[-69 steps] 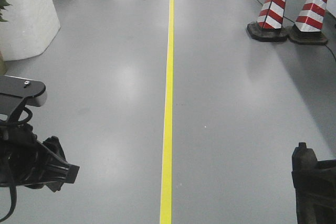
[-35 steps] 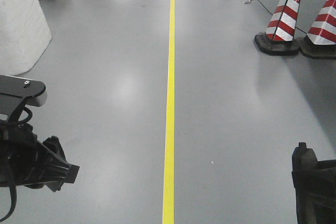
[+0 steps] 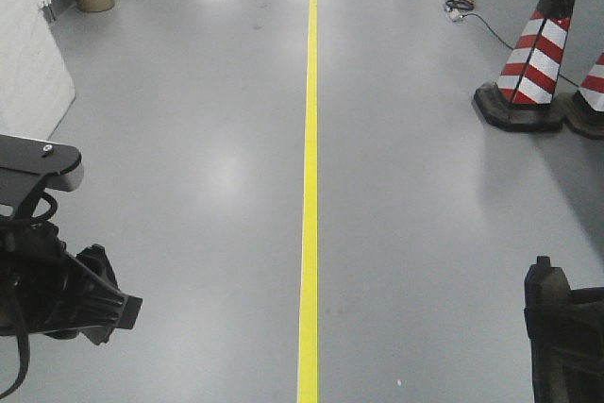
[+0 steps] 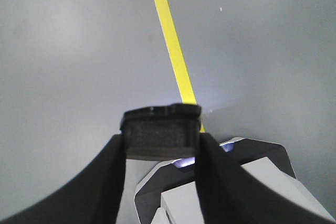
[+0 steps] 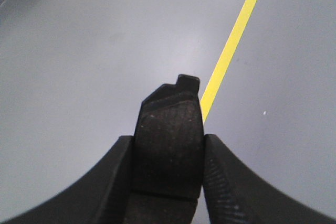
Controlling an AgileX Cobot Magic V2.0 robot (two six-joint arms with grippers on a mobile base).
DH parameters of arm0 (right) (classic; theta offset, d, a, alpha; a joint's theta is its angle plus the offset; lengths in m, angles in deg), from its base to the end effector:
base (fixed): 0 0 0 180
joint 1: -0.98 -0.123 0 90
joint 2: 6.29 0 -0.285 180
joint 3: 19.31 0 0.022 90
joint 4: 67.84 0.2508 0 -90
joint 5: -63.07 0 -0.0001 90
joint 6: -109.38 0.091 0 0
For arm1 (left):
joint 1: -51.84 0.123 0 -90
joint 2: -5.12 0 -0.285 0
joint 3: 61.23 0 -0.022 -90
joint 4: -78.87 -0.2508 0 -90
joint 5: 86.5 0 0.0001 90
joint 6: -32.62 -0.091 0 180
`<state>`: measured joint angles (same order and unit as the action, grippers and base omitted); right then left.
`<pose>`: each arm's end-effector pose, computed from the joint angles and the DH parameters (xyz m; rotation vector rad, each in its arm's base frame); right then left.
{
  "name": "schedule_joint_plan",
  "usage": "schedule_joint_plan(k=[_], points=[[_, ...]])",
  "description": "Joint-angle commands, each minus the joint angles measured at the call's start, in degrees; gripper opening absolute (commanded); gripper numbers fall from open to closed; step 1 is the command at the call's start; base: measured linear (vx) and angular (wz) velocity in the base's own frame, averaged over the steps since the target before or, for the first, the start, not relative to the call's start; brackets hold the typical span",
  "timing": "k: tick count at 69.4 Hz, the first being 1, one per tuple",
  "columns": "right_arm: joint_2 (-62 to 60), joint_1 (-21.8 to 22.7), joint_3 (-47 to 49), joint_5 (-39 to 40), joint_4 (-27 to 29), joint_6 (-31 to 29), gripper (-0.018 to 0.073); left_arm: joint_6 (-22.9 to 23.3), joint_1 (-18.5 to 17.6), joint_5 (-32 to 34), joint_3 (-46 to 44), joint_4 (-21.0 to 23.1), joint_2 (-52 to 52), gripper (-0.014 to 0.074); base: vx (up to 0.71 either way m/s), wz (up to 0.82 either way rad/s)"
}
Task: Move and align brake pads A on conveyor
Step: 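Drive the base along the yellow floor line toward the cones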
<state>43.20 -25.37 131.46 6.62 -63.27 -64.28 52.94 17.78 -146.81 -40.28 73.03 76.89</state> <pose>0.1053 0.0589 0.3459 -0.3952 2.3545 0.3741 0.1732 -0.1074 0.3230 0.3585 2.6487 -0.1731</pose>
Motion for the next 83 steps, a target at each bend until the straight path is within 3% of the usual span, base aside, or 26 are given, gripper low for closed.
schedule_joint_plan(k=[1, 83], points=[[-0.1, 0.1, 1.6, 3.8, 0.1, -0.5, -0.001, 0.1, -0.2, 2.7, -1.6, -0.5, -1.1, -0.0006, 0.63, -0.02], [-0.1, 0.1, 1.6, 3.8, 0.2, -0.5, -0.001, 0.1, -0.2, 2.7, -1.6, -0.2, -1.0, -0.0006, 0.61, -0.06]])
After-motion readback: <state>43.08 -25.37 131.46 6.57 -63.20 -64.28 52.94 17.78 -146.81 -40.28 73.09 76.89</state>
